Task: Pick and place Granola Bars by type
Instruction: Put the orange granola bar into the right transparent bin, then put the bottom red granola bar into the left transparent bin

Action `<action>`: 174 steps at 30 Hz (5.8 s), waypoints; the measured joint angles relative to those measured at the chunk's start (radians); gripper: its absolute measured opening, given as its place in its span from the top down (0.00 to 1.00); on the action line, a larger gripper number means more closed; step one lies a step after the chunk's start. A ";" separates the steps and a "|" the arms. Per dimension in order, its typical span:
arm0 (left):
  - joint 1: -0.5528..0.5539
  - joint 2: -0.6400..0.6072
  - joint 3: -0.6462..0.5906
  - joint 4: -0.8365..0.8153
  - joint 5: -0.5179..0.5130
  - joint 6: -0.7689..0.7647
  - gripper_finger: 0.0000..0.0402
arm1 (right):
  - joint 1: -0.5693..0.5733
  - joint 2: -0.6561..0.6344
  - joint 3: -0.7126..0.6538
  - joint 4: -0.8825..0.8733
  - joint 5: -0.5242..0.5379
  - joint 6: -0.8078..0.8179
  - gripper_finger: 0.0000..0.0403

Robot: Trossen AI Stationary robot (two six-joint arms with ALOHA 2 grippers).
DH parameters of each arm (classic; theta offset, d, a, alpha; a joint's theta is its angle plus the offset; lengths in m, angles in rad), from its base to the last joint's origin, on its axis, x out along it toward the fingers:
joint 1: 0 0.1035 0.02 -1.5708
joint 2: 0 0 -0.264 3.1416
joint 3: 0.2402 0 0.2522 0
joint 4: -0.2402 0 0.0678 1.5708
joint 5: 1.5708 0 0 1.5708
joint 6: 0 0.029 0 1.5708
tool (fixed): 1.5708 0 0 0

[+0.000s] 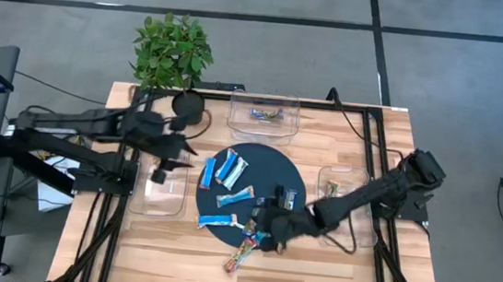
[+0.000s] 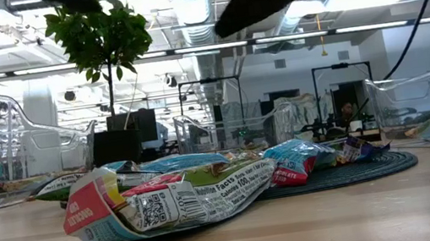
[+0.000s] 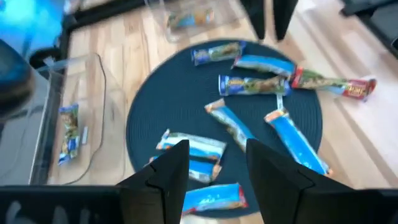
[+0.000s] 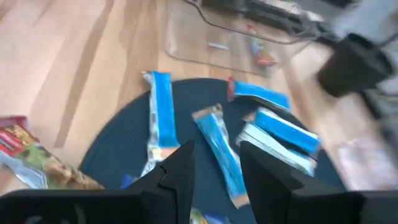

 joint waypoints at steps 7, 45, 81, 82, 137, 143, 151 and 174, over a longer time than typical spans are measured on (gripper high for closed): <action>-0.048 -0.272 -0.241 0.222 -0.019 -0.122 0.62 | -0.187 0.004 0.000 0.046 -0.308 -0.055 0.70; -0.066 -0.254 -0.255 0.357 -0.052 -0.309 0.62 | -0.357 0.364 0.128 0.027 -0.549 -0.148 0.70; -0.066 -0.254 -0.255 0.282 -0.084 -0.309 0.62 | -0.271 0.358 0.613 -0.833 -0.372 0.044 0.88; -0.068 -0.254 -0.255 0.283 -0.084 -0.309 0.62 | -0.261 0.358 0.629 -0.883 -0.359 0.080 0.88; -0.175 0.054 -0.254 0.519 -0.193 -0.096 0.62 | 0.249 -0.230 -0.146 -1.259 -0.164 1.898 0.88; -0.175 0.054 -0.254 0.494 -0.194 -0.098 0.62 | 0.209 -0.230 -0.146 -1.266 -0.163 1.849 0.86; -0.175 0.054 -0.254 0.459 -0.213 -0.099 0.62 | 0.181 -0.230 -0.146 -1.297 -0.162 1.843 0.76; -0.175 0.059 -0.254 0.400 -0.237 -0.136 0.62 | 0.241 -0.229 -0.147 -0.893 0.586 1.211 0.65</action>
